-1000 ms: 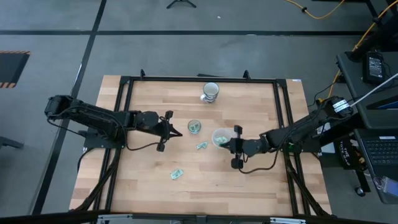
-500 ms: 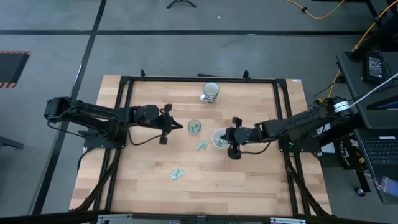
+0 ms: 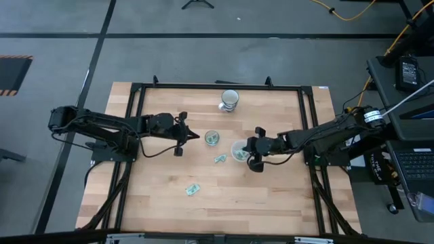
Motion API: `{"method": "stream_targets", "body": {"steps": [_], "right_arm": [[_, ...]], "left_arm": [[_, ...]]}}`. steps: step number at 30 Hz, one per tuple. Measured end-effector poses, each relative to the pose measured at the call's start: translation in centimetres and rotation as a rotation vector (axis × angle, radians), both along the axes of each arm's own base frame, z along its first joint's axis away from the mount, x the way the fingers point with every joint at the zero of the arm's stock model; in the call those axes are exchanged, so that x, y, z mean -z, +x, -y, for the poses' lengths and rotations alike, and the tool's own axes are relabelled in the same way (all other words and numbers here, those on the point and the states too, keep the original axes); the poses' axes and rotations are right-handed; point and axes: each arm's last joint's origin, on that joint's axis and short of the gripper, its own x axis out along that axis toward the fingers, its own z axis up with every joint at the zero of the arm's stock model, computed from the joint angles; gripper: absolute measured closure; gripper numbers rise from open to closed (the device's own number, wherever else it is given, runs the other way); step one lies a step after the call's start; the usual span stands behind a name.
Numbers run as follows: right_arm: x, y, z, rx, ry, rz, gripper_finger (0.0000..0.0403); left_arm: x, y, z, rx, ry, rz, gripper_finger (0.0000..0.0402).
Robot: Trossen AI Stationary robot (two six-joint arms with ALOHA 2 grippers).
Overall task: Pick and place Stevia / Truvia into bins
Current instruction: Put the stevia packet into the transparent container, then put the stevia packet into the glass container
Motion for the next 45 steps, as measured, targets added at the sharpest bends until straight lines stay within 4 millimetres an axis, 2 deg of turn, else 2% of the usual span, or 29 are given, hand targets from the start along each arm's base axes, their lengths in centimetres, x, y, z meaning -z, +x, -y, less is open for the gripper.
{"method": "stream_targets", "body": {"steps": [9, 29, 40, 45], "right_arm": [[1.3, -0.5, 0.1, 0.004, 0.013, 0.061, 0.0399], [1.3, -0.5, 0.1, 0.004, 0.012, 0.075, 0.0395], [1.3, -0.5, 0.1, 0.02, 0.03, 0.078, 0.0313], [1.3, -0.5, 0.1, 0.004, 0.013, 0.075, 0.0299]], "left_arm": [[0.0, 0.0, 0.0, 0.0, 0.0, 0.0, 0.0397], [0.0, 0.0, 0.0, 0.0, 0.0, 0.0, 0.0394], [-0.1, 0.0, -0.2, -0.048, 0.022, 0.009, 0.0386], [-0.1, 0.0, -0.2, -0.052, 0.017, 0.009, 0.0383]]}}
